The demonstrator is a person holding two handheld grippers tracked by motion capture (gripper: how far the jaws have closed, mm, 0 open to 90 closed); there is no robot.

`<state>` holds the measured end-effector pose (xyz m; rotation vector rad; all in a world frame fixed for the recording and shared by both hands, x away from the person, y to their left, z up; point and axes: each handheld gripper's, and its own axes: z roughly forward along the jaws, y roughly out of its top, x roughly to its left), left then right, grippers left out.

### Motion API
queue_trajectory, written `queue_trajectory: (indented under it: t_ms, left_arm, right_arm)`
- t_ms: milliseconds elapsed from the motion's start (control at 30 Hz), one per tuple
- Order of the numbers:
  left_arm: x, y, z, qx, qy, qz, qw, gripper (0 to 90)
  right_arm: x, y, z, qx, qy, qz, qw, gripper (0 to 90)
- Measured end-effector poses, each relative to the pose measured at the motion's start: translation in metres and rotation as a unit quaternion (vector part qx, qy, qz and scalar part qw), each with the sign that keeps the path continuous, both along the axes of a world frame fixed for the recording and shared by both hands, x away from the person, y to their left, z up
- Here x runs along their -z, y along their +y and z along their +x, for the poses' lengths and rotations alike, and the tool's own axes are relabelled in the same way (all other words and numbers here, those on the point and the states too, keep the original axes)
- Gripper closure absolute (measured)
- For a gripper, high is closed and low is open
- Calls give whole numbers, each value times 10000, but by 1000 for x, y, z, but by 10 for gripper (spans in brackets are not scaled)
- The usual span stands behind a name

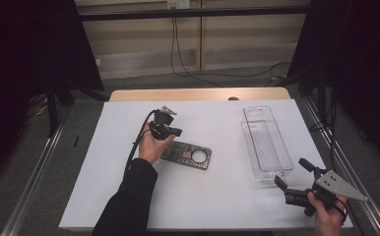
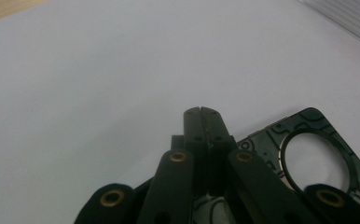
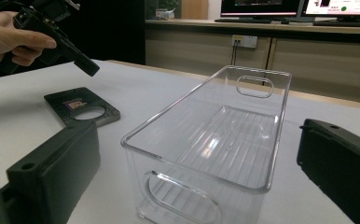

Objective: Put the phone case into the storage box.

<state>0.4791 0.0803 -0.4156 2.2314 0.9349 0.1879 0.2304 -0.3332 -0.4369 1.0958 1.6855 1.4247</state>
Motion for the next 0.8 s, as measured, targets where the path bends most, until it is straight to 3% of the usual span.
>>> queue_trajectory:
  t_ms: [167, 200, 633, 800]
  left_arm:
    - [5, 0, 4, -67, 7, 69, 10000, 900]
    - [8, 0, 6, -83, 1, 169, 9998, 900]
    - [23, 1, 9, -175, 129, 257, 9994, 900]
    - [27, 2, 9, -174, 184, 379, 9990, 900]
  right_arm:
    - [0, 0, 0, -11, -1, -3, 10000, 0]
    - [0, 0, 0, -13, 5, -3, 10000, 0]
    - [0, 0, 0, -19, -2, 6, 10000, 0]
    - [0, 0, -1, -16, -8, -18, 10000, 0]
